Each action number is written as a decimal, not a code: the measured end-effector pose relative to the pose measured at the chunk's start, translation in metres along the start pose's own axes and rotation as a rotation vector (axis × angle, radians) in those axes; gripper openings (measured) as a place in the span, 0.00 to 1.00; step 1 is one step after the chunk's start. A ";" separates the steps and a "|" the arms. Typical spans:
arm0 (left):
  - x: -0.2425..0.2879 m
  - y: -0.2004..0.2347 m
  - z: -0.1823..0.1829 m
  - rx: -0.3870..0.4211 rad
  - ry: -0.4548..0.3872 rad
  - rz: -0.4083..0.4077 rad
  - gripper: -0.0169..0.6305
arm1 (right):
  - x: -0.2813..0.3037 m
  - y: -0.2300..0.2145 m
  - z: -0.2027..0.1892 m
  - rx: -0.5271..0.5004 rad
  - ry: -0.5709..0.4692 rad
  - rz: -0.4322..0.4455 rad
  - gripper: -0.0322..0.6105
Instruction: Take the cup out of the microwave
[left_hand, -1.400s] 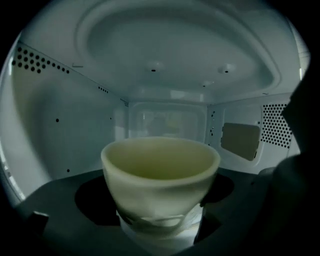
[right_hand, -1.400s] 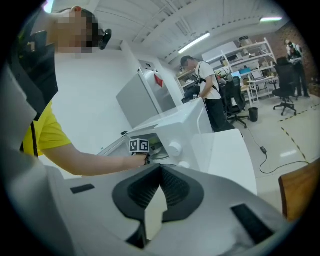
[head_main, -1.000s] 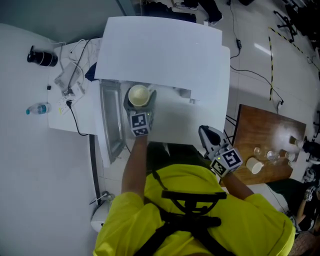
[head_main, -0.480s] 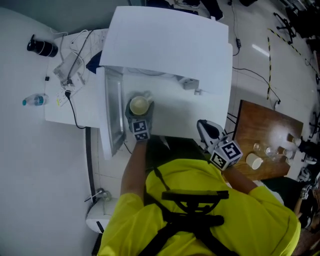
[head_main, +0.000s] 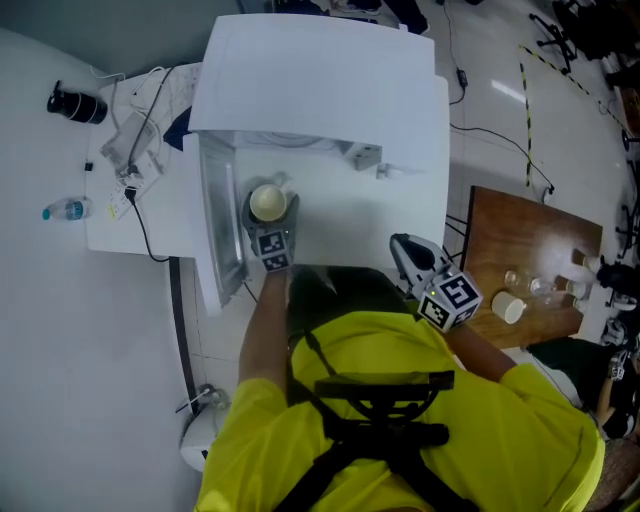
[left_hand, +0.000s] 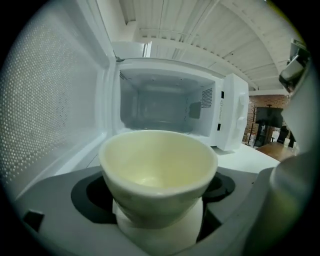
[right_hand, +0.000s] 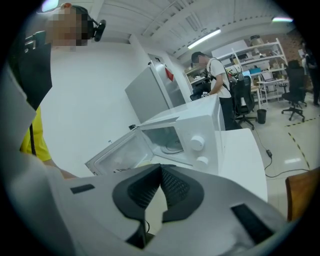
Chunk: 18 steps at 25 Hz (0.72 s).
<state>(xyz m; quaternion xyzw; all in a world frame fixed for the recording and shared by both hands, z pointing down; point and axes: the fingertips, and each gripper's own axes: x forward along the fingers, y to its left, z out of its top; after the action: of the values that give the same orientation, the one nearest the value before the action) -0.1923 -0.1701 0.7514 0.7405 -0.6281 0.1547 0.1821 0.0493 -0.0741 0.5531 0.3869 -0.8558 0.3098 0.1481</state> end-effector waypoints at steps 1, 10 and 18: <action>-0.002 0.002 -0.001 -0.018 0.002 0.005 0.78 | 0.000 0.000 0.002 -0.004 -0.006 0.001 0.06; -0.141 -0.061 0.019 -0.293 0.085 -0.184 0.70 | -0.019 0.002 0.045 -0.030 -0.144 -0.053 0.06; -0.235 -0.052 0.236 -0.208 -0.136 -0.295 0.21 | -0.073 0.044 0.146 -0.126 -0.377 -0.049 0.06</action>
<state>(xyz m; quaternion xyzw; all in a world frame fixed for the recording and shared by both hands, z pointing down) -0.1793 -0.0671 0.4313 0.8106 -0.5361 0.0101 0.2354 0.0623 -0.1038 0.3873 0.4486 -0.8764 0.1741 0.0166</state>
